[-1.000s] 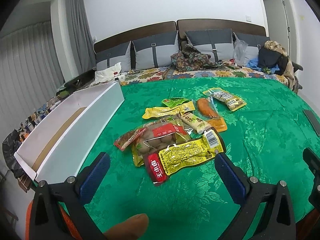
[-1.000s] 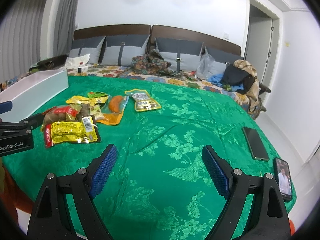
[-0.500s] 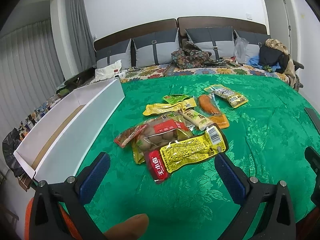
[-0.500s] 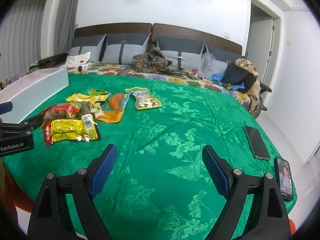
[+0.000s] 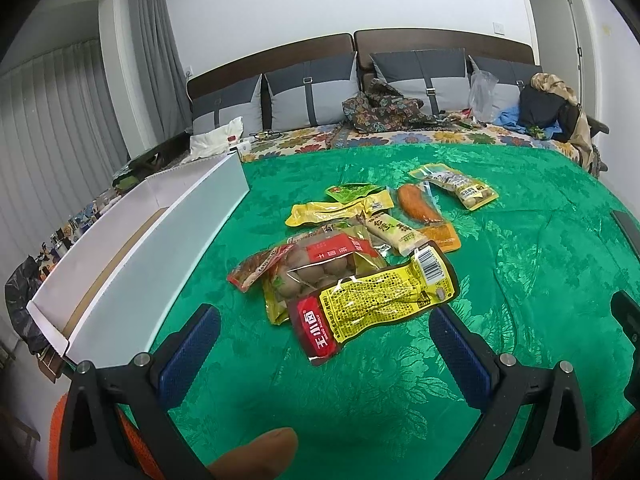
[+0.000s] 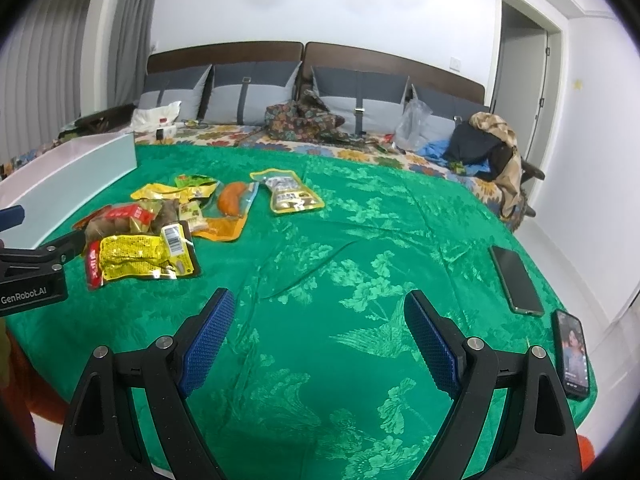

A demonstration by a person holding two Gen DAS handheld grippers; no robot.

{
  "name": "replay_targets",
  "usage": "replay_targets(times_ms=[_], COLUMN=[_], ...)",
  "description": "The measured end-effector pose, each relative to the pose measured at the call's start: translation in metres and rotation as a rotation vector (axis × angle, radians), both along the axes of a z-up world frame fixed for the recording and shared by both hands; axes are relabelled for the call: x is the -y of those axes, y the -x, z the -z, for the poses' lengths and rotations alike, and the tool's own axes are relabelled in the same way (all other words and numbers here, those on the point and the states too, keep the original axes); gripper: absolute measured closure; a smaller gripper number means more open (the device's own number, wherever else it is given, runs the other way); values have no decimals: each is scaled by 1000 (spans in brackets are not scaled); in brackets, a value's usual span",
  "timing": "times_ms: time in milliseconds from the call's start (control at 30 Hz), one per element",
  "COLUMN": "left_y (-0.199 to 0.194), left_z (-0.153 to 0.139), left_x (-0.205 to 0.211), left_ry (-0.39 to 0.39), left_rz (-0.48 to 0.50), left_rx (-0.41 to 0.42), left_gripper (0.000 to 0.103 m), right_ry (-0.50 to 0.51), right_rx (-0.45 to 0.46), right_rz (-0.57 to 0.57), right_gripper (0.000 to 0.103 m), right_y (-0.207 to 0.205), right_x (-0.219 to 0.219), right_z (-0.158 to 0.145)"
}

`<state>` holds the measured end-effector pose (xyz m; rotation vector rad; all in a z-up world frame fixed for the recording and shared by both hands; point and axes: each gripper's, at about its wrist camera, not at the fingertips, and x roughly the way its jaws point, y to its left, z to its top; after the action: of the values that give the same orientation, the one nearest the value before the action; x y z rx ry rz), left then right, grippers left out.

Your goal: Organize snacks

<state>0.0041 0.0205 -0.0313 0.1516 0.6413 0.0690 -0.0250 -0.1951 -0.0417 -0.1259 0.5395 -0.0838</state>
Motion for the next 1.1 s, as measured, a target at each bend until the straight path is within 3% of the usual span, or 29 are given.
replay_targets(times_ms=[1100], left_y=[-1], left_z=[3], left_x=[2], left_ry=[-6], left_rz=[1], left_rx=[-5], left_gripper=[0], right_ry=[-10], right_rx=[-9], right_rz=[5], right_gripper=[14], right_y=[-1], right_x=[4], right_z=[1])
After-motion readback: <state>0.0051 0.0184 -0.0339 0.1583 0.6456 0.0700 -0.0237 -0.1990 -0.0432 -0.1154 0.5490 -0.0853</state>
